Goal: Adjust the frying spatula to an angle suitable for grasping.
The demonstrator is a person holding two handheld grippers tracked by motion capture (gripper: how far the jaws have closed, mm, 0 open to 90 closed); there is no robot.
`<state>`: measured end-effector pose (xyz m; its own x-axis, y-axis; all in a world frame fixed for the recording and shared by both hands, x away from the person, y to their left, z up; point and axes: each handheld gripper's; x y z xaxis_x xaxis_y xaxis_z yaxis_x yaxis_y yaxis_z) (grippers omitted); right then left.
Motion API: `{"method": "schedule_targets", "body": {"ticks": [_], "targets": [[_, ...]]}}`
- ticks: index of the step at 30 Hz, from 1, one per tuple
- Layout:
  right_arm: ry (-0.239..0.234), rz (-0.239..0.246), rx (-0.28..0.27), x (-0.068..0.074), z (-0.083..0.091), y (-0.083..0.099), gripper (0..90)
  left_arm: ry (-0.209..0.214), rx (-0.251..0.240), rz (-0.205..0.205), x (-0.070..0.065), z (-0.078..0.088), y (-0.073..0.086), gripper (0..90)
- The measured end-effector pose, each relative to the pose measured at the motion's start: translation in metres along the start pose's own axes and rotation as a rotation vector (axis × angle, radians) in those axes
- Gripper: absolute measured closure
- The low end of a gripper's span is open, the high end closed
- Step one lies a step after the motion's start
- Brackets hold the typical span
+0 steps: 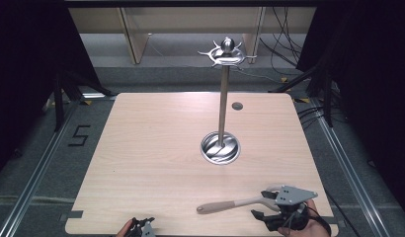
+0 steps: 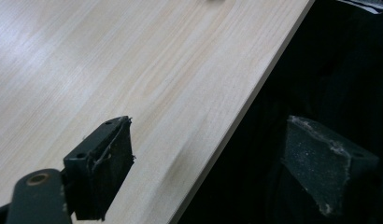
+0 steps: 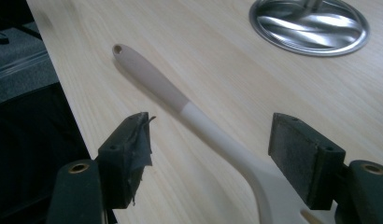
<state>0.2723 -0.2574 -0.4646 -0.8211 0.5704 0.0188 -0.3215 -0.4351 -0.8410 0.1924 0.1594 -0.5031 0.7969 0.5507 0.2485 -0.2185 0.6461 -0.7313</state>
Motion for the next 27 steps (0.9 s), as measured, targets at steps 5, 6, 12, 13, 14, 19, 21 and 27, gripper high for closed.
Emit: {"method": "schedule_targets", "body": {"ticks": [5,6,12,13,14,19,21,27], "targets": [[-0.031,0.048,0.041,0.003,-0.015,-0.012,35.0,-0.003,0.006,-0.01,-0.001,-0.001,0.0,15.5],[-0.041,0.059,0.056,0.004,-0.018,-0.014,36.1,-0.007,0.007,-0.01,-0.001,0.0,0.0,15.5],[-0.096,0.126,0.15,0.01,-0.035,-0.023,43.3,-0.011,0.008,-0.014,-0.001,0.0,0.0,15.5],[-0.101,0.134,0.165,0.011,-0.039,-0.024,43.5,-0.007,0.008,-0.012,-0.001,0.0,0.0,15.5],[-0.105,0.141,0.177,0.012,-0.041,-0.025,44.3,0.002,0.007,-0.008,-0.001,-0.001,0.0,15.5],[-0.105,0.218,0.211,0.011,-0.055,-0.031,48.8,-0.01,0.012,-0.012,-0.001,-0.001,0.001,15.5],[-0.11,0.221,0.23,0.011,-0.059,-0.034,50.1,-0.009,0.008,-0.009,-0.001,-0.001,0.0,15.5],[-0.132,0.245,0.307,0.011,-0.073,-0.041,52.9,-0.012,0.013,-0.012,-0.001,-0.001,0.001,15.5]]}}
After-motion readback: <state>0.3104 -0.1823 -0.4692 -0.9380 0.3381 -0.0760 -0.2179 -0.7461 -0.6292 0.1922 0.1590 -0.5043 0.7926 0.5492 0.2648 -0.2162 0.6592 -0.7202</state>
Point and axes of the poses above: each handheld gripper's, and its own axes: z roughly backward along the jaws, y roughly out of its underside, x roughly to its left, and after that the axes turned 7 degrees about -x, right-handed
